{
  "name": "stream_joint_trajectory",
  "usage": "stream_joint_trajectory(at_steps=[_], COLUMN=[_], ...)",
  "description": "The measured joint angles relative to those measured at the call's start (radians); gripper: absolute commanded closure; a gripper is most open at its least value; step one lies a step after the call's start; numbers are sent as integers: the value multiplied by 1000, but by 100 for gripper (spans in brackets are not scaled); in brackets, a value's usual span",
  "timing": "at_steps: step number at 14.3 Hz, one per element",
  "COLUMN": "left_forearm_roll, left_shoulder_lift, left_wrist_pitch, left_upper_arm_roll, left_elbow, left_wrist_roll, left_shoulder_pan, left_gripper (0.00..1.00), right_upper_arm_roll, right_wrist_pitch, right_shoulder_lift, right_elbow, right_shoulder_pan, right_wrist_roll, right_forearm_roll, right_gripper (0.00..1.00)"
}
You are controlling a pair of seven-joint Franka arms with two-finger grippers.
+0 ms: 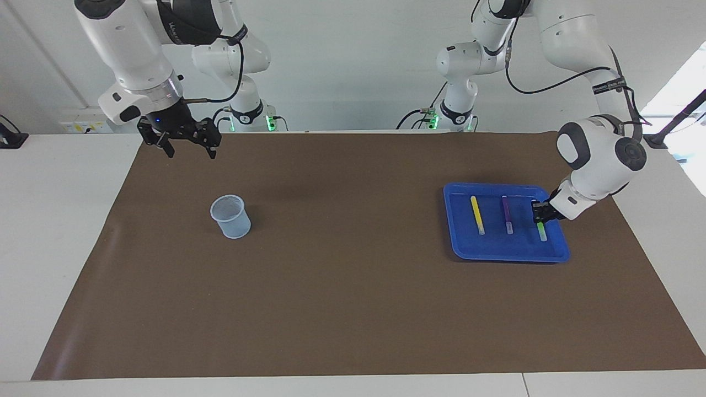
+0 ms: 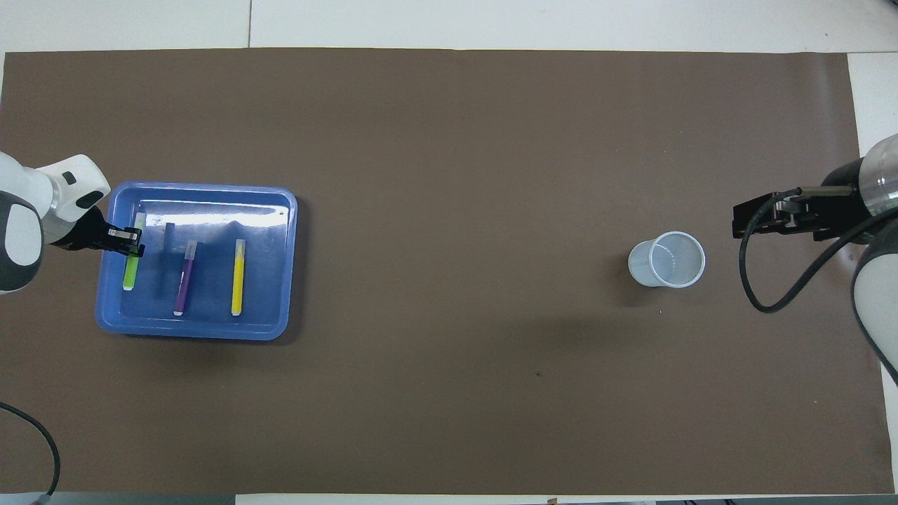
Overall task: Transfer and insert pens with both arms
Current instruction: 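Reach the left gripper into the tray and grasp the green pen, then lift the green pen with the left gripper while the right gripper approaches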
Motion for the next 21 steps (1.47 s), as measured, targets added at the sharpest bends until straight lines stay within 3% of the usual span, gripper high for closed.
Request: stream_joint_trajectory(at_steps=[5,9,15,21], left_forearm_roll=[-14,-194,-547,-812], left_shoulder_lift=[-11,-37,-138,-236], left_wrist_pitch=[-321,-509,-593,-486], left_upper_arm_roll=[-11,-48,-60,-66], left_elbow=[209,327,297,67], left_wrist_roll=[-231,-706,-1222,-1520], left_shoulder_pan=[-49,-102,-109,-113], left_gripper=[100,100,100,100], right_upper_arm_roll=[2,18,139,310], right_wrist_pitch=[0,14,103,337], right_shoulder_lift=[0,0,1,-9], right_elbow=[0,0,-6,-77], right_shoulder_pan=[2,6,17,26], right_wrist_roll=[0,0,88,231], right_forearm_roll=[0,96,320,592], right_gripper=[0,0,0,0])
